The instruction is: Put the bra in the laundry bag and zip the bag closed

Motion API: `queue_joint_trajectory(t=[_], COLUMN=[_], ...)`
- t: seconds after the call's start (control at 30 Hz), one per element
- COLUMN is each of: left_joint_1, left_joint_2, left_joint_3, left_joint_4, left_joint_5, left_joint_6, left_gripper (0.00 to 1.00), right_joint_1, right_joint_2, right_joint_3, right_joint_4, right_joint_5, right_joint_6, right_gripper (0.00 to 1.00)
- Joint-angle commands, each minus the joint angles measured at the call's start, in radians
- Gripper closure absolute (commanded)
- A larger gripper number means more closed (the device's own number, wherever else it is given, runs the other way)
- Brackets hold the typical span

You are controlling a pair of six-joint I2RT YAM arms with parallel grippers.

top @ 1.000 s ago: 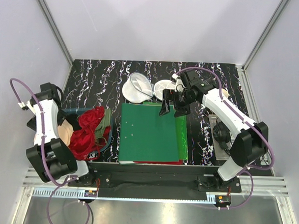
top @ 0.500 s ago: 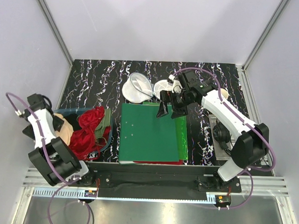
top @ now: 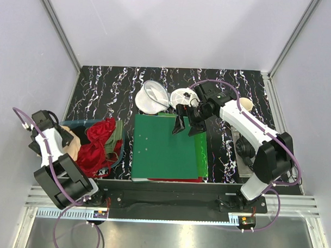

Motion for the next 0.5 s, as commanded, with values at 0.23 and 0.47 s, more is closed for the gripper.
queue_joint_trajectory(t=[0.23, 0.47], left_joint_1=[0.041, 0.055], left_joint_2=[0.03, -0.017], left_joint_3=[-0.024, -0.039], left_joint_4=[0.123, 0.129], left_joint_5=[-0.074, -0.002], left_joint_6=[-0.01, -0.022], left_gripper=[0.01, 0.45], right_joint_1=[0.012, 0.011], right_joint_2=[-0.001, 0.005], right_joint_3=[0.009, 0.014], right_joint_4=[0.015, 0.015], right_joint_5=[-0.05, -0.046], right_joint_6=[-0.024, -0.026], right_gripper=[0.0, 0.0])
